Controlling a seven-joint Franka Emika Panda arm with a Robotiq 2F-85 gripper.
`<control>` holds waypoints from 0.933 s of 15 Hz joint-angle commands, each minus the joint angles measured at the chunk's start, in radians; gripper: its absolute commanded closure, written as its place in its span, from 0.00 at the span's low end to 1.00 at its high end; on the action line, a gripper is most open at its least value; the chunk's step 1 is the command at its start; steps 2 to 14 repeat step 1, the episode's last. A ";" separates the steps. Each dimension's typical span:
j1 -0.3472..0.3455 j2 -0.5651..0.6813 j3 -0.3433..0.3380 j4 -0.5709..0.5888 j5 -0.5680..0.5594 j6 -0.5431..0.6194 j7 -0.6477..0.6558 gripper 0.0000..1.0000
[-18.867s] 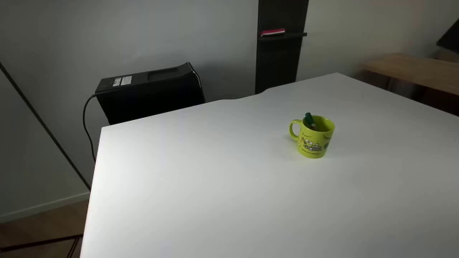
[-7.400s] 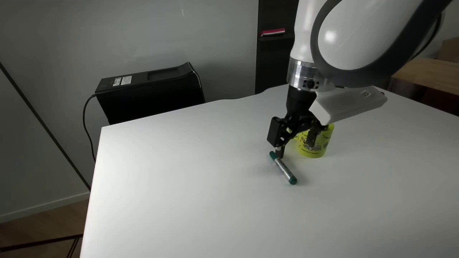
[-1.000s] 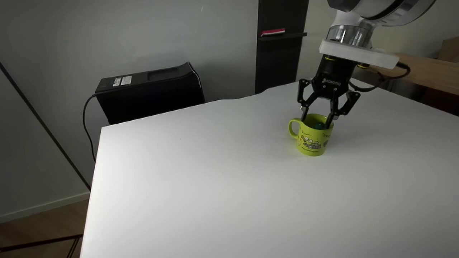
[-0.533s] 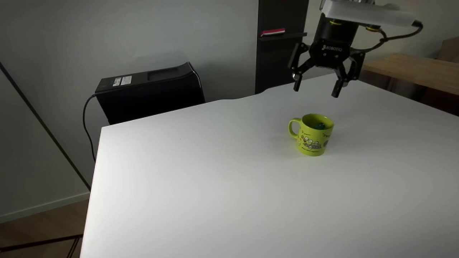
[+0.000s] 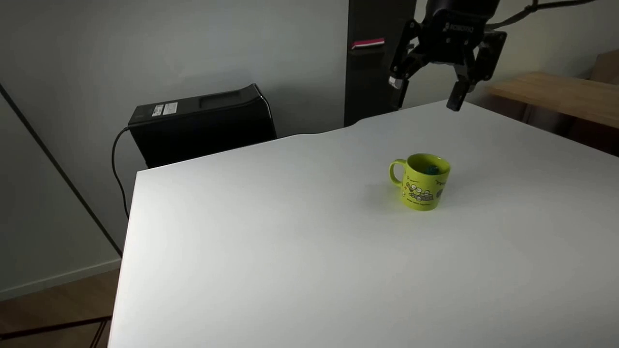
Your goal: Remove the marker from the mug, put the marker in the mug
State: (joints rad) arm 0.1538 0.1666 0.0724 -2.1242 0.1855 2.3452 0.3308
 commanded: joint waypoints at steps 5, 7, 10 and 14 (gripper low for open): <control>-0.013 0.008 0.006 0.004 -0.002 -0.002 0.001 0.00; -0.013 0.008 0.006 0.004 -0.002 -0.002 0.001 0.00; -0.013 0.008 0.006 0.004 -0.002 -0.002 0.001 0.00; -0.013 0.008 0.006 0.004 -0.002 -0.002 0.001 0.00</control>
